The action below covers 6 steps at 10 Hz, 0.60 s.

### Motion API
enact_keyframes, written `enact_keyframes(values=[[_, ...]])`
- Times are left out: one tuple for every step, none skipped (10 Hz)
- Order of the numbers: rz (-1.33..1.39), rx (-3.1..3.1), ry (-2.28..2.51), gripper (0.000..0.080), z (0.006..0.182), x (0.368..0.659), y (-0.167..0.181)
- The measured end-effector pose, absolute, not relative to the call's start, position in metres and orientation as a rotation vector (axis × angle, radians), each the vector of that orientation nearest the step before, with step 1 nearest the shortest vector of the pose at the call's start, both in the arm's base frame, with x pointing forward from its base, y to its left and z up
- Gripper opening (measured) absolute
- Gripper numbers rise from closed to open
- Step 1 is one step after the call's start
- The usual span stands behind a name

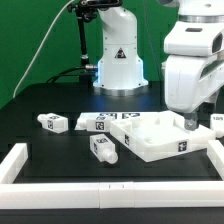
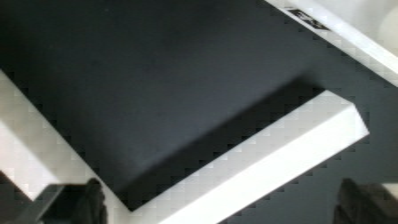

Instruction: Assemble one leg

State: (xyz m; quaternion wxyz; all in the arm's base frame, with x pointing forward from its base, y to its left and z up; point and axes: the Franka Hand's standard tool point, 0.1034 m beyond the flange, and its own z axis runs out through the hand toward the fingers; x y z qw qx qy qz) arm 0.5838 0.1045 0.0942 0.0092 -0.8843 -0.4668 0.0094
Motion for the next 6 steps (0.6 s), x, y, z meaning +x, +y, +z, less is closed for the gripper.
enact_keyframes(values=[[0.029, -2.762, -1.459, 0.0650, 0.094, 0.584, 0.105], [0.029, -2.762, -1.459, 0.0650, 0.094, 0.584, 0.105], [0.029, -2.762, -1.458, 0.0650, 0.094, 0.584, 0.104], [0.029, -2.762, -1.456, 0.0650, 0.094, 0.584, 0.104], [0.030, -2.765, -1.452, 0.0650, 0.093, 0.583, 0.101], [0.000, -2.788, -1.436, 0.0650, 0.086, 0.581, 0.081]])
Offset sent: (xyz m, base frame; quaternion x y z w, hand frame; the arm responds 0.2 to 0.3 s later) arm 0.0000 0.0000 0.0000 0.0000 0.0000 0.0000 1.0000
